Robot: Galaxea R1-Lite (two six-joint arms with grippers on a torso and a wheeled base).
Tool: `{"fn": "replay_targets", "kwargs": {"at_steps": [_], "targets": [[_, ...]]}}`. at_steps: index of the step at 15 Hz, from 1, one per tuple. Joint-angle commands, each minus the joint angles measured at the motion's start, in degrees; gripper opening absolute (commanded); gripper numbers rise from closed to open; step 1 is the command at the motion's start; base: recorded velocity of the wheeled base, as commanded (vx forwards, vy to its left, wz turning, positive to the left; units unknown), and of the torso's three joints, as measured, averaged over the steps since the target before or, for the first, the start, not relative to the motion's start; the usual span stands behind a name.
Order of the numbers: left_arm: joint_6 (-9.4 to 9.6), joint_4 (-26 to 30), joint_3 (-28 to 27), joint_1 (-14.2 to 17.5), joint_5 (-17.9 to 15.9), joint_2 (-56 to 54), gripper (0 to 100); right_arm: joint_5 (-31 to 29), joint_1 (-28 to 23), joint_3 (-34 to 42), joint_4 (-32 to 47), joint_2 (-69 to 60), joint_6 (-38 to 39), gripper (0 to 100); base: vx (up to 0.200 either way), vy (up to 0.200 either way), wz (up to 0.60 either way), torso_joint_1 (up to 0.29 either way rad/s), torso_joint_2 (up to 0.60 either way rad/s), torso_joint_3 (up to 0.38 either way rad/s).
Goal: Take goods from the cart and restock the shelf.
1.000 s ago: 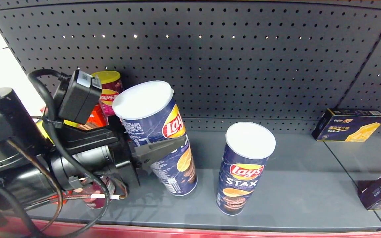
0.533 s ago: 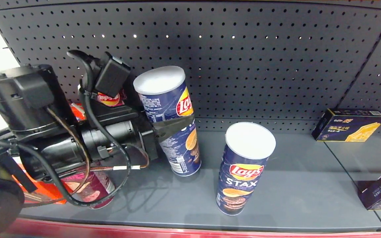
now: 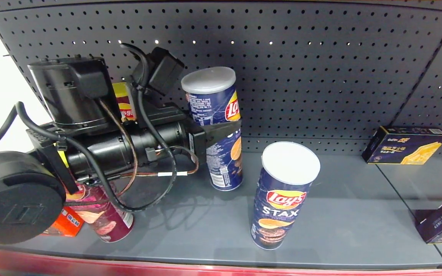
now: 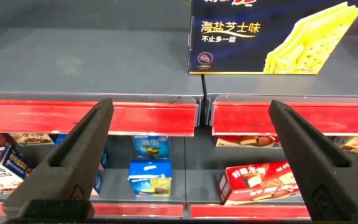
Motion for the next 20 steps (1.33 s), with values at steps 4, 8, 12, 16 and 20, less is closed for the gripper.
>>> {"fn": "replay_targets", "kwargs": {"at_steps": [4, 8, 12, 16, 20], "targets": [[0.26, 3.0, -2.6, -0.9, 1.0, 1.8, 0, 0.0, 0.0, 0.0, 0.0, 0.1, 0.0, 100, 0.000, 0.000, 0.00, 0.000, 0.00, 0.000], [0.26, 10.9, -8.4, -0.9, 2.6, 2.2, 0, 0.0, 0.0, 0.0, 0.0, 0.1, 0.0, 100, 0.000, 0.000, 0.00, 0.000, 0.00, 0.000], [0.26, 11.0, -10.9, -1.2, 3.6, 6.2, 0, 0.0, 0.0, 0.0, 0.0, 0.1, 0.0, 100, 0.000, 0.000, 0.00, 0.000, 0.00, 0.000], [0.17, 11.1, -14.2, -2.5, 3.8, 9.1, 0, 0.0, 0.0, 0.0, 0.0, 0.1, 0.0, 100, 0.000, 0.000, 0.00, 0.000, 0.00, 0.000], [2.37, 10.7, -17.6, -2.1, 4.2, 13.2, 0, 0.0, 0.0, 0.0, -0.1, 0.1, 0.0, 100, 0.000, 0.000, 0.00, 0.000, 0.00, 0.000]]}}
